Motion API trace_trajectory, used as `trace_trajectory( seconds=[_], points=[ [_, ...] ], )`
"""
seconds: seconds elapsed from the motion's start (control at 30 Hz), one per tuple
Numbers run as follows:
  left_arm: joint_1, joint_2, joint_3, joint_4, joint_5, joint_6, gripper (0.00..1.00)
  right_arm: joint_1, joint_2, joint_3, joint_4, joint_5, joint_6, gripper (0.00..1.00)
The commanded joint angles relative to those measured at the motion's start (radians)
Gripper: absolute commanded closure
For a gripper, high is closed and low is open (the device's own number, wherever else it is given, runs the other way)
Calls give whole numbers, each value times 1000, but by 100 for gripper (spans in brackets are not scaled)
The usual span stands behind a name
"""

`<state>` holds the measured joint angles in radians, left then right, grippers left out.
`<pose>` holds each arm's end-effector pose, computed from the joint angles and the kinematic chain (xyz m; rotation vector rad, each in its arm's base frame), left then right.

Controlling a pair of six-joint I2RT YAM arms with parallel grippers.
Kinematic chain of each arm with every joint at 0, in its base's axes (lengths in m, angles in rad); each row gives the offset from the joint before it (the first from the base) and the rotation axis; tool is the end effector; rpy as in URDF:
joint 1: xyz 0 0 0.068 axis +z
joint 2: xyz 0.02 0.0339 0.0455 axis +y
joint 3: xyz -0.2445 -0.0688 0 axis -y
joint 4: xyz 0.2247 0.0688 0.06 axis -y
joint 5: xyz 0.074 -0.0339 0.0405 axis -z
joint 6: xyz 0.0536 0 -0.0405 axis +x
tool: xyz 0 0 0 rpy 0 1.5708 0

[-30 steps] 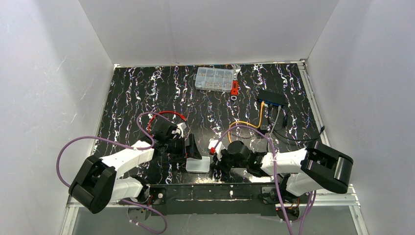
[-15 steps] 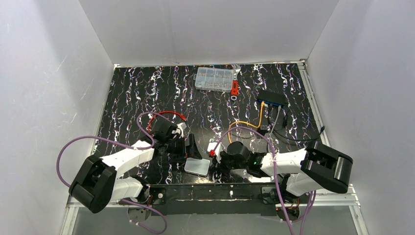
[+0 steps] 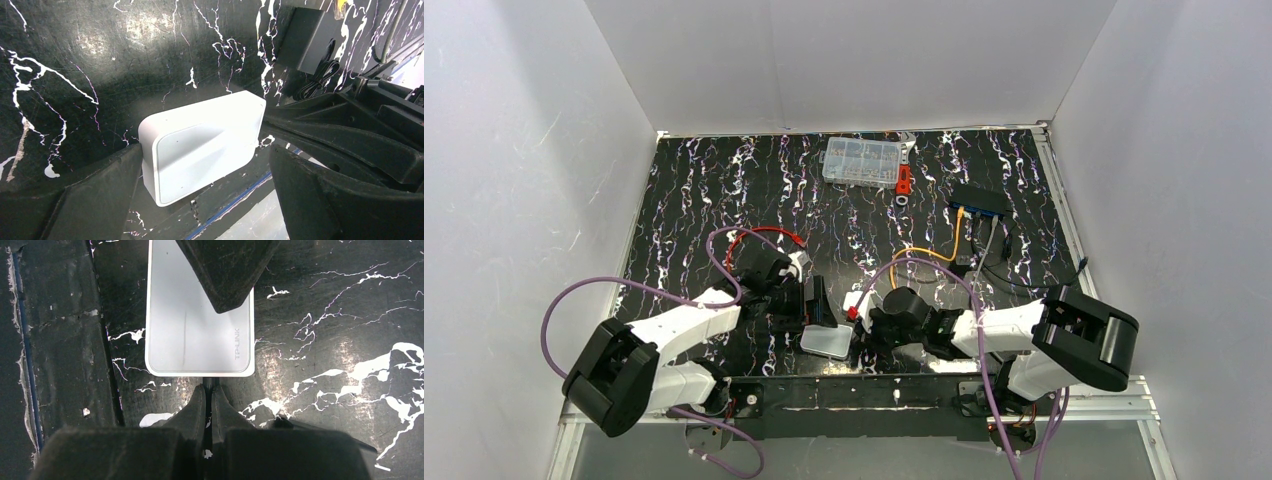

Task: Insert the plug into the switch port
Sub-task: Insert the connector into the switch port.

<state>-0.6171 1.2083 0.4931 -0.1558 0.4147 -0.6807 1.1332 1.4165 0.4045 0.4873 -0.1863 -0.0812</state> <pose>0.1682 -0.1458 0.1459 0.1187 2.6456 -1.0249 0.1021 0.2416 0.1329 -1.3480 1.7333 0.8119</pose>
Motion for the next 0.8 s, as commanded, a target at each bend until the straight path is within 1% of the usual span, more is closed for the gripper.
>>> trace_trajectory(
  seconds=[0.0, 0.17, 0.4, 0.63, 0.77],
  points=[
    [-70, 35, -34, 8, 41, -25, 3, 0, 19, 115, 208, -19, -53, 99],
    [-103, 26, -32, 23, 40, -35, 4, -29, 9, 130, 206, -72, -67, 99],
    [-135, 26, -34, 35, 31, -42, 4, -54, -25, 179, 127, -132, -116, 99],
    [-176, 27, -28, 63, 28, -62, 5, -72, -11, 216, 131, -218, -129, 99],
    [-178, 9, -38, 59, 18, -63, 5, -86, -7, 217, 98, -250, -144, 99]
  ],
)
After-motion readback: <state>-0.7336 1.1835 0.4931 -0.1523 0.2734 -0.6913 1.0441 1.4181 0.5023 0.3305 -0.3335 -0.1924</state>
